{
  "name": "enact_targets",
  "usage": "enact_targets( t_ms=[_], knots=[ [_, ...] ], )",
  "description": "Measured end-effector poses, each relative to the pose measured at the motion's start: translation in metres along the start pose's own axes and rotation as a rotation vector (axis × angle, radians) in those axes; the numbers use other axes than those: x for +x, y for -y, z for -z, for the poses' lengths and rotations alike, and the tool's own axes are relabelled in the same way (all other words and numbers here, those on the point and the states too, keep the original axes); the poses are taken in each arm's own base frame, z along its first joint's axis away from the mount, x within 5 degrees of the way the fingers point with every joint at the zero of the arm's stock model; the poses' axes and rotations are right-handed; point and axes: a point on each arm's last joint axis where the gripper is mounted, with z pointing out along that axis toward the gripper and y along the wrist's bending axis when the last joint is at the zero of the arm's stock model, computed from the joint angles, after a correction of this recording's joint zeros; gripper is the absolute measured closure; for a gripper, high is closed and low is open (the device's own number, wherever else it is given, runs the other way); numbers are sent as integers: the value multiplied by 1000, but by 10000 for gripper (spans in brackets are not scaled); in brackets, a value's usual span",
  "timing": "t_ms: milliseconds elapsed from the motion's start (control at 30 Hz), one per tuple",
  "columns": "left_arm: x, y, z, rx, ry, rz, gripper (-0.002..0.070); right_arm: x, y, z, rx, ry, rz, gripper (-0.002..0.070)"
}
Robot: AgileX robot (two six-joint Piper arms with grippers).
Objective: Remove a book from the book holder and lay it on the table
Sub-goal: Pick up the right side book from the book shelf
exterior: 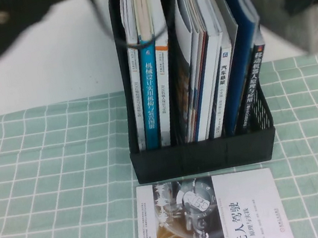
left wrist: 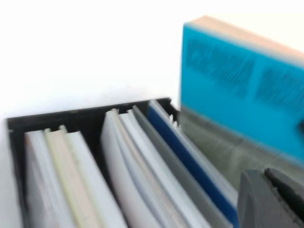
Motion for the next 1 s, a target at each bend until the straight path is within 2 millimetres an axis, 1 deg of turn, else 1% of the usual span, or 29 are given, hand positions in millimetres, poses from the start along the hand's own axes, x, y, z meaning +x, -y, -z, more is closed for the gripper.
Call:
enact_targets(
  t_ms=[133,233,300,367,467,600,700,767,833,900,1000],
  knots=[
    [-8,-6,30,-17,-24,-59,678,-58,-1,-3,-84,147,133,478],
    [-13,-10,54,-21,-50,-87,678,-93,-6,1,-181,209,241,478],
    [-13,-13,70,-19,-81,-119,678,-108,-11,8,-255,221,302,478],
    [-13,-16,87,-11,-119,-142,678,-118,-17,16,-338,211,367,478],
    [-14,-20,113,5,-150,-143,678,-126,-26,29,-461,178,477,478],
    [-17,-22,142,56,-139,-121,678,-135,-42,46,-598,105,545,478],
    [-21,-22,162,100,-108,-131,678,-134,-57,53,-691,53,569,478],
    [-21,-21,170,133,-101,-128,678,-132,-69,57,-759,26,565,478],
    [-17,-21,172,156,-112,-125,678,-126,-82,58,-828,-18,549,478],
    [-8,-21,169,164,-145,-127,678,-117,-95,58,-879,-66,524,478],
    [15,-19,162,217,-220,-124,678,-102,-114,56,-943,-115,497,478]
  ],
)
